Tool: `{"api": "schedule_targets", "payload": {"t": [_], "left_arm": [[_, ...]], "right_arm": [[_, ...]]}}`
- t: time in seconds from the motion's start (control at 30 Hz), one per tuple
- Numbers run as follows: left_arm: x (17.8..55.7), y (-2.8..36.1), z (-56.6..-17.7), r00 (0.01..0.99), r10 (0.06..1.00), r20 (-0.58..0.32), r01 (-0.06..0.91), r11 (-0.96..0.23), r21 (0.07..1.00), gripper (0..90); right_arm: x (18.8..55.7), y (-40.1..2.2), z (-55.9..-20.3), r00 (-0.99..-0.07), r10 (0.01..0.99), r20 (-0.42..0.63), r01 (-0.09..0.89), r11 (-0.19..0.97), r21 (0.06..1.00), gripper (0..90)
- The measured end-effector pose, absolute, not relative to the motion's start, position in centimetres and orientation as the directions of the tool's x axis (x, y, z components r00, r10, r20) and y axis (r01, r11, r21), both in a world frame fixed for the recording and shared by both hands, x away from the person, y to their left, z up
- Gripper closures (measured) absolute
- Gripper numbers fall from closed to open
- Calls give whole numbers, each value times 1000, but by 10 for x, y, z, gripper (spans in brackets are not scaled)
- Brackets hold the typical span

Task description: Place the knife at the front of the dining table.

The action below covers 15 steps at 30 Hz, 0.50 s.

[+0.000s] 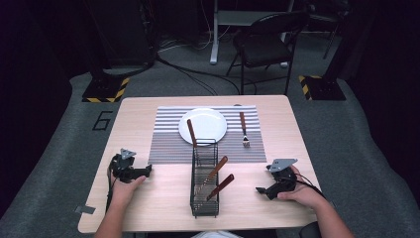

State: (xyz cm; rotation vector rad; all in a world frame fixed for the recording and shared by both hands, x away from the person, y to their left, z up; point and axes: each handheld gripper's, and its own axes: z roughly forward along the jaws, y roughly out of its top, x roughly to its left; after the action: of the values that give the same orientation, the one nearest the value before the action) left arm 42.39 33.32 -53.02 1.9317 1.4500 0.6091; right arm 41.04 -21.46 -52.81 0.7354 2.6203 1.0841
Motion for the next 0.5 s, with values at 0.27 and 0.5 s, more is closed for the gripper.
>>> {"api": "schedule_targets", "payload": {"t": [0.27,0.5], "left_arm": [[423,333,-530,294,956,-12,660,-194,725,31],[422,332,-530,298,954,-12,659,-196,726,32]], "right_arm": [[412,-215,-528,-861,509,-5,357,610,707,0],[412,-215,-528,-862,507,-4,356,610,708,0]]}}
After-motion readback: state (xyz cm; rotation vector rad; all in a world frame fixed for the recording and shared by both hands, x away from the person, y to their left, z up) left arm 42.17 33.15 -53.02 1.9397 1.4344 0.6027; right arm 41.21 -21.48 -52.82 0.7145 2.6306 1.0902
